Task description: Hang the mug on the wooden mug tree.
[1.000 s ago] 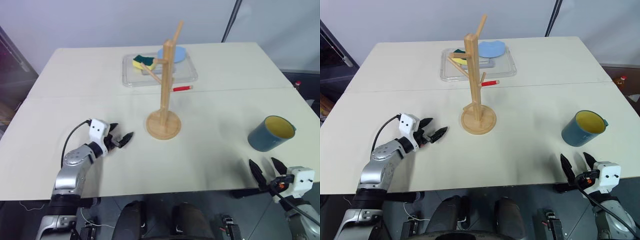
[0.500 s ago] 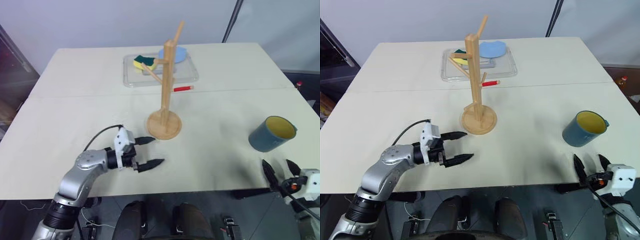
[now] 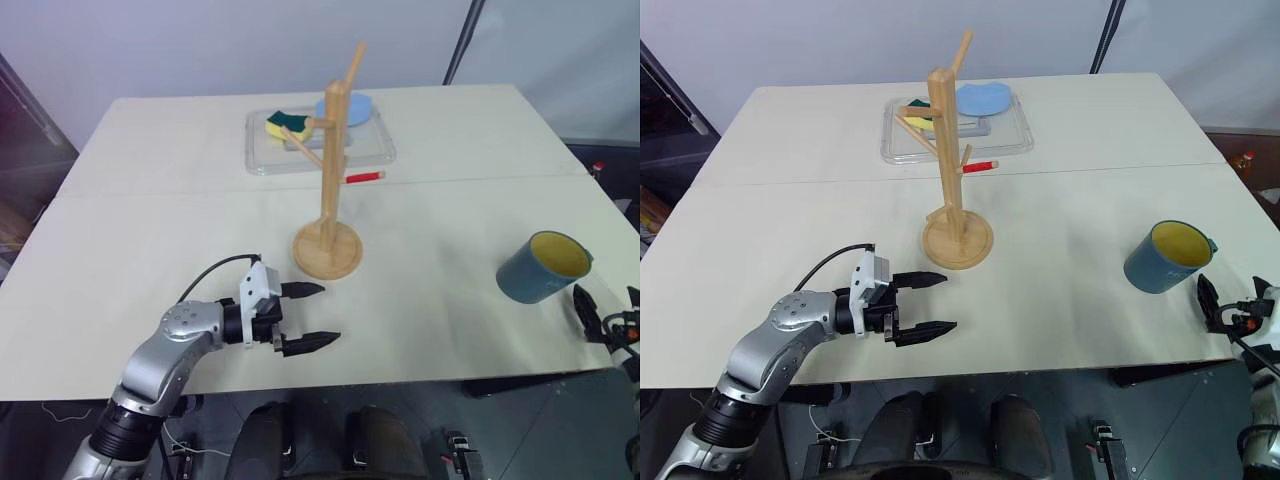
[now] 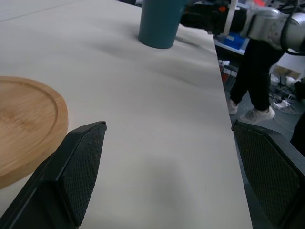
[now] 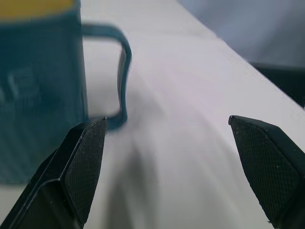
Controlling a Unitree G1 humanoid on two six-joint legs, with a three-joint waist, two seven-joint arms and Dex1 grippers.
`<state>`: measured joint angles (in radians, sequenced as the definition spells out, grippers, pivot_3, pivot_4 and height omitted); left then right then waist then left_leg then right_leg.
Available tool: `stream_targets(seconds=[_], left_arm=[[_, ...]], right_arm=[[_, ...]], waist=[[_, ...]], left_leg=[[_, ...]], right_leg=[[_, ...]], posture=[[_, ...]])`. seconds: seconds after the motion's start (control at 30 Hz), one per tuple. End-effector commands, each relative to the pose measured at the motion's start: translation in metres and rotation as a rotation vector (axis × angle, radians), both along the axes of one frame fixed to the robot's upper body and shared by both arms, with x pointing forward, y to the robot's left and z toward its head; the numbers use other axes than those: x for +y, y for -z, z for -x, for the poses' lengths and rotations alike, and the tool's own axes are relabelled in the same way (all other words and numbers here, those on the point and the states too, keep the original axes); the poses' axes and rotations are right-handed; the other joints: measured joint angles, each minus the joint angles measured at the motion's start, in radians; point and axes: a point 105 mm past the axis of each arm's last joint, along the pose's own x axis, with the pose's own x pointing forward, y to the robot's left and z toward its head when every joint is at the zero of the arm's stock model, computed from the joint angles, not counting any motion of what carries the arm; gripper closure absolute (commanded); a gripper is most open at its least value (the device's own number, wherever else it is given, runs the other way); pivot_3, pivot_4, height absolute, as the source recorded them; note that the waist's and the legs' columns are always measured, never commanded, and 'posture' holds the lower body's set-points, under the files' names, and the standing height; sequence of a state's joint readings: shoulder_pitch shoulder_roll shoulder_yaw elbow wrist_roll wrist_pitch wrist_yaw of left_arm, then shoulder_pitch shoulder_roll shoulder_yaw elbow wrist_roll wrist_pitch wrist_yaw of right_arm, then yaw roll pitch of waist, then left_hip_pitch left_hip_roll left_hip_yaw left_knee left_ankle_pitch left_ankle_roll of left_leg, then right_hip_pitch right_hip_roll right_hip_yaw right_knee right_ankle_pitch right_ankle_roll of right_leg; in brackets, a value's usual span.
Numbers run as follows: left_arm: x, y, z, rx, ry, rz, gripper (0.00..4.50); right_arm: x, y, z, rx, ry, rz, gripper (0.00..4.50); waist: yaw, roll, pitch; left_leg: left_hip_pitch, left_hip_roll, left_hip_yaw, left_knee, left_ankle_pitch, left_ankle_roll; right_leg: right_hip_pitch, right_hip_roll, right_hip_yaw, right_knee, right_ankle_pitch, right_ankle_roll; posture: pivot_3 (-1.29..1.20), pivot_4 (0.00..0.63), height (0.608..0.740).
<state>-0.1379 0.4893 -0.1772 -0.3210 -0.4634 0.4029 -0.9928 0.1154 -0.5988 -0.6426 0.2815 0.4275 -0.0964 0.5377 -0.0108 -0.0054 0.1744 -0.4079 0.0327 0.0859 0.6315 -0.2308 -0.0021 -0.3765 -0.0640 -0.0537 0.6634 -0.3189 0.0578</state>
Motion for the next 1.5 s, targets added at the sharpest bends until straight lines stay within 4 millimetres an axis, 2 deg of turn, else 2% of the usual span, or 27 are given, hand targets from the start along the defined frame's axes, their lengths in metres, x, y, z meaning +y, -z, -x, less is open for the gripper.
stream_targets(seconds=[0.03,0.6,1.07,1.5], left_arm=[[0.001,-0.006,0.0,-0.042,-0.004,0.005,0.0],[0.01,-0.007,-0.002,-0.051,-0.029,-0.005,0.0],[0.013,-0.008,-0.004,-0.06,-0.037,-0.01,0.0],[0.013,-0.018,-0.003,-0.075,-0.041,0.025,0.0]], right_arm=[[-0.002,-0.015,-0.006,-0.031,-0.03,0.025,0.24],[0.013,-0.024,-0.031,0.01,-0.253,0.003,0.24],[0.016,-0.021,-0.046,0.024,-0.303,-0.016,0.24],[0.02,-0.016,-0.062,0.024,-0.326,-0.028,0.24]], waist=[[0.0,0.0,0.0],[-0.001,0.0,0.0],[-0.002,0.0,0.0],[-0.002,0.0,0.0]], left_leg=[[0.0,0.0,0.0,0.0,0.0,0.0],[0.0,0.0,0.0,0.0,0.0,0.0],[0.0,0.0,0.0,0.0,0.0,0.0],[0.0,0.0,0.0,0.0,0.0,0.0]], right_leg=[[0.0,0.0,0.0,0.0,0.0,0.0],[0.0,0.0,0.0,0.0,0.0,0.0],[0.0,0.0,0.0,0.0,0.0,0.0],[0.0,0.0,0.0,0.0,0.0,0.0]], posture=[[0.0,0.15,0.74],[0.0,0.15,0.74],[0.0,0.15,0.74],[0.0,0.15,0.74]])
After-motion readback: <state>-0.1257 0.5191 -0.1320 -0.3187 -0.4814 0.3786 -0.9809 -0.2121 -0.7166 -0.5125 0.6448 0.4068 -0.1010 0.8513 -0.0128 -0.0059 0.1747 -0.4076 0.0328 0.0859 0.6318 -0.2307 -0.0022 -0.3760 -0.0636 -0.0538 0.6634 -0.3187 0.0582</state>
